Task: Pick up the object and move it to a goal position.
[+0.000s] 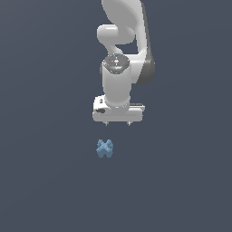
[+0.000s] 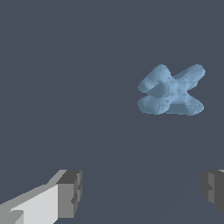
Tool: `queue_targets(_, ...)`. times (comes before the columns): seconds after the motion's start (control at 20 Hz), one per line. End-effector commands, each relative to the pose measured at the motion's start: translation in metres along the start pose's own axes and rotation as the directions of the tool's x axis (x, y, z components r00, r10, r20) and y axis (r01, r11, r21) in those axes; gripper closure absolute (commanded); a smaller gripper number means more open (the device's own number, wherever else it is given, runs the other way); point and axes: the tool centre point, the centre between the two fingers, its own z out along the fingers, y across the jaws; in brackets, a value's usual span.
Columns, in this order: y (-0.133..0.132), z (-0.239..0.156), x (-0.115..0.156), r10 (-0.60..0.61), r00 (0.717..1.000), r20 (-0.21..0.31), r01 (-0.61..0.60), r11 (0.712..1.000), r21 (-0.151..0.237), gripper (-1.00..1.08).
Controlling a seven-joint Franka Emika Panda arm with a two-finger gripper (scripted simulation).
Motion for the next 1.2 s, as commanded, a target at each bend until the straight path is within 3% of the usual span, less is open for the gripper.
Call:
queue_targets(0.0, 0.000, 0.000, 0.000, 0.000, 1.000, 0.000, 0.000, 1.000, 0.000, -0.92)
queue_targets(0.45, -0.038, -0.006, 0.000, -0.071, 0.997, -0.020, 0.072, 0.997, 0.014, -0.92)
queue_targets(1.15, -0.034, -0.004, 0.003, -0.128, 0.992, -0.020, 0.128, 0.992, 0.010, -0.92)
